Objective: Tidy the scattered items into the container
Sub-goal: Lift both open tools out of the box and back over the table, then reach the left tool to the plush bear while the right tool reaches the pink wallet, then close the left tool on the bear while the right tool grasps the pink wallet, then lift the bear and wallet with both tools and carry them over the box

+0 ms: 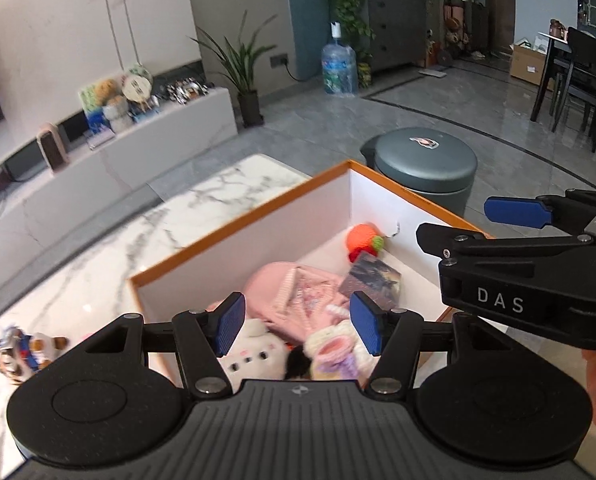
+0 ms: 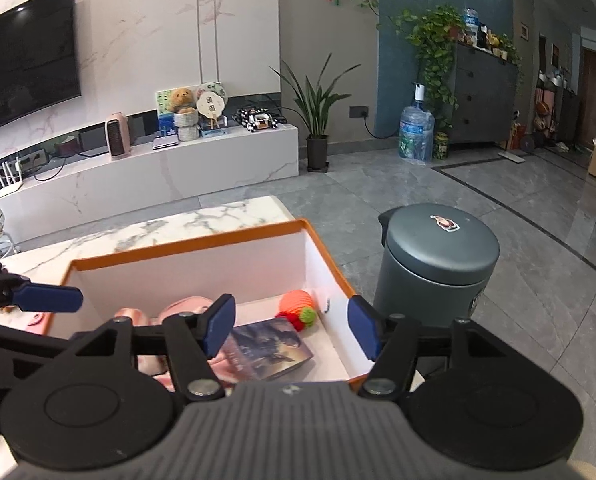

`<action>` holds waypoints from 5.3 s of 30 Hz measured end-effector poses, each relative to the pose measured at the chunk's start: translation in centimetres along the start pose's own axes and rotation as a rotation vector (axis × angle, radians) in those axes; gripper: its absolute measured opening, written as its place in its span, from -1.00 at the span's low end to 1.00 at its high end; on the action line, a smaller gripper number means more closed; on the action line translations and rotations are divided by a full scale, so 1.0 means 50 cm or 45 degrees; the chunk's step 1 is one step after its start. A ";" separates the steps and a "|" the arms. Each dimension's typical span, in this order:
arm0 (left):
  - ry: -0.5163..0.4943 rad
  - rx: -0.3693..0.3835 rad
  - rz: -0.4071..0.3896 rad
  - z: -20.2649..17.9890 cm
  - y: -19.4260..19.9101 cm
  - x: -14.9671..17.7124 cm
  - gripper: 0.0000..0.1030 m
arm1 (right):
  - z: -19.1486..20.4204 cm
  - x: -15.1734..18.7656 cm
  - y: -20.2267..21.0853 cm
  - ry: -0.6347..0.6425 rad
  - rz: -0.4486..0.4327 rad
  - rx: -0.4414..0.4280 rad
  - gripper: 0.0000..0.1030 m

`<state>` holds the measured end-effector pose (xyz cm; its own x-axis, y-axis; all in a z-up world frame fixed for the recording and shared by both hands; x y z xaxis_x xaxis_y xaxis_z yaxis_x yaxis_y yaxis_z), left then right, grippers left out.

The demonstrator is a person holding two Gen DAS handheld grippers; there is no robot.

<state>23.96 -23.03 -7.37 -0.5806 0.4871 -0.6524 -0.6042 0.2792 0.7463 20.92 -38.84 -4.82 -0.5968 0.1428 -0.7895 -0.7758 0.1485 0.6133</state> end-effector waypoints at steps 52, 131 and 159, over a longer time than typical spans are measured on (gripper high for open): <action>0.585 -0.308 -0.034 0.424 0.244 0.373 0.37 | 0.574 0.110 0.138 0.506 0.033 -0.277 0.54; 0.933 -0.154 -0.139 0.842 -0.225 0.299 0.85 | 0.799 0.051 -0.431 0.330 0.215 -0.425 0.67; 0.861 -0.237 -0.047 0.726 -0.076 0.337 0.37 | 0.775 0.095 -0.289 0.434 0.275 -0.440 0.66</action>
<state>36.26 14.16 -16.38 -0.7333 -0.1584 -0.6612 -0.6786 0.1100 0.7262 37.24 -2.41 -16.58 -0.7387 -0.2003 -0.6435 -0.6156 -0.1883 0.7653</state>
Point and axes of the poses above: each gripper's, at about its wrist camera, not at the fingertips, and y roughly against the way its jaws point, z to its left, x to its underside, the point moved 9 cm from there along -y, roughly the way its jaws point, and after that the axes turned 6 degrees about z, right-handed, at the moved point
